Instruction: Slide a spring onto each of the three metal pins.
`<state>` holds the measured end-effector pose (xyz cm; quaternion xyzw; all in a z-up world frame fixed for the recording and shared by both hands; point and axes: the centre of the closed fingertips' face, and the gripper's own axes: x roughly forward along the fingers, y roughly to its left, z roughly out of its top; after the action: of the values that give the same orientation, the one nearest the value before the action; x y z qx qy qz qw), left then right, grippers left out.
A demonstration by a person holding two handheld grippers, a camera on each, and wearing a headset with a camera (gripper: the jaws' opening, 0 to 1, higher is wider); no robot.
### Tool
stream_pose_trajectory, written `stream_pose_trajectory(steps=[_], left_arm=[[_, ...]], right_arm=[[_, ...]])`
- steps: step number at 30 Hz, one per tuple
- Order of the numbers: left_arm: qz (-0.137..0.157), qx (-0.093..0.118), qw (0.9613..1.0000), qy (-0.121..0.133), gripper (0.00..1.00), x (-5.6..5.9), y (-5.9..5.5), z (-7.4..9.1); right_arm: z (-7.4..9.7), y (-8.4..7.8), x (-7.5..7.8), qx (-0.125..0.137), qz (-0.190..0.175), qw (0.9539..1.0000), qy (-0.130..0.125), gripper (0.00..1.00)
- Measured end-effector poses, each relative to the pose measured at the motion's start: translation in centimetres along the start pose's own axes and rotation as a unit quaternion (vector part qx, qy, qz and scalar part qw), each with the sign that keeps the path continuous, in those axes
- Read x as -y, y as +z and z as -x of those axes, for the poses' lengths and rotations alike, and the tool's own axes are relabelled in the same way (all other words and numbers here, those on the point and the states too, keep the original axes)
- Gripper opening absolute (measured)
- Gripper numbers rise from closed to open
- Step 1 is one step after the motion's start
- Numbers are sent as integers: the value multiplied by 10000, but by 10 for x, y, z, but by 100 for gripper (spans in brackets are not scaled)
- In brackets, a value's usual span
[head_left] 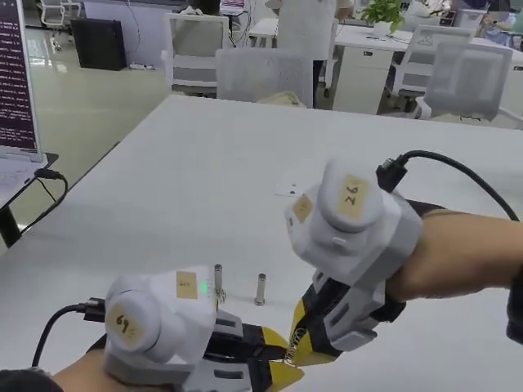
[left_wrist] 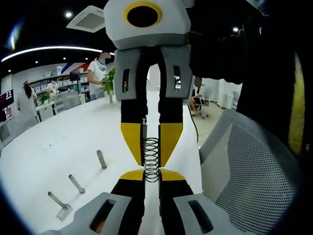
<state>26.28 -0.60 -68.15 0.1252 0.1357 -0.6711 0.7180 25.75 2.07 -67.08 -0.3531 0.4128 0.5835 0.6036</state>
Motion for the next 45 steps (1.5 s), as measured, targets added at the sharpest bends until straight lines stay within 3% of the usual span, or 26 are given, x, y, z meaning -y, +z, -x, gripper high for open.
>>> stream_pose_trajectory(steps=[17,26,45], left_arm=[[128,-9,9999,49,3,-5,-2,-1],[185,-30,9997,156,7,-10,-2,2],[411,15,9975,577,21,-28,-12,28]], right_arm=[[-3,1,5,-312,93,9994,65,7],[-3,3,8,-303,85,9995,73,7],[11,9,36,-114,-80,9996,-254,8]])
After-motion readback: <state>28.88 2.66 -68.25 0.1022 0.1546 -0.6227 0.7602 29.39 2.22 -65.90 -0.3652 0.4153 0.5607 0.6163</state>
